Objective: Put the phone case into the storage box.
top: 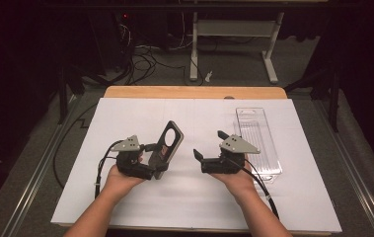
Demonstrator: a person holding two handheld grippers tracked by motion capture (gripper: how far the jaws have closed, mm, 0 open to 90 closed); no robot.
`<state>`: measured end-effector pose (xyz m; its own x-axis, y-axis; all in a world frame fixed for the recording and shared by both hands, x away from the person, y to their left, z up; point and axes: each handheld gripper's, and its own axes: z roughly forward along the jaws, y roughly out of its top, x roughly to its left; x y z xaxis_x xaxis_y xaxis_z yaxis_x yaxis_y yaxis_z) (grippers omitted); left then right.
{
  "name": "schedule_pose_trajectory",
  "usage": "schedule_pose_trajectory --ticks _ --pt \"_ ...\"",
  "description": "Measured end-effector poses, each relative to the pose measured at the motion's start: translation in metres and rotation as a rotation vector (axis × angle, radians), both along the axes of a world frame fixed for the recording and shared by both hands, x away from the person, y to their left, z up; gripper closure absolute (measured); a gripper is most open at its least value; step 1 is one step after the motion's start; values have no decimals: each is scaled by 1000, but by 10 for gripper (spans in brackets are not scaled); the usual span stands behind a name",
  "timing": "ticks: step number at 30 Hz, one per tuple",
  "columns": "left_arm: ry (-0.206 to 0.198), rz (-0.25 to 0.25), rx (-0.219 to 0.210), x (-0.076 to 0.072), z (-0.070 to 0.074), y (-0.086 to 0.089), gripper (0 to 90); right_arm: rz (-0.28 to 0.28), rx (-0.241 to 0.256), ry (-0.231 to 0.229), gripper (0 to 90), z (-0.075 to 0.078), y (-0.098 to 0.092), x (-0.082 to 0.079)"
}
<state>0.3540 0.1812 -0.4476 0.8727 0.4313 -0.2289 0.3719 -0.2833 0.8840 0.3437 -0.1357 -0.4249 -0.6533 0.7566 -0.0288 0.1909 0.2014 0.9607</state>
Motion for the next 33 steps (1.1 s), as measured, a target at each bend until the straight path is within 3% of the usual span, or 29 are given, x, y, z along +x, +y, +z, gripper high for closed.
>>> schedule_pose_trajectory --ticks 7,13,26,33 --pt "-6 -45 -11 -7 -2 -3 132 27 -32 31 4 -13 6 -4" --pt "-15 -112 -7 -13 -1 -8 132 74 -11 85 4 -15 4 -9" --pt "-14 -151 -42 -17 0 -3 131 132 -5 72 18 -13 2 -13" --pt "-15 -188 -45 -20 0 -7 131 223 23 64 5 -9 2 -17"
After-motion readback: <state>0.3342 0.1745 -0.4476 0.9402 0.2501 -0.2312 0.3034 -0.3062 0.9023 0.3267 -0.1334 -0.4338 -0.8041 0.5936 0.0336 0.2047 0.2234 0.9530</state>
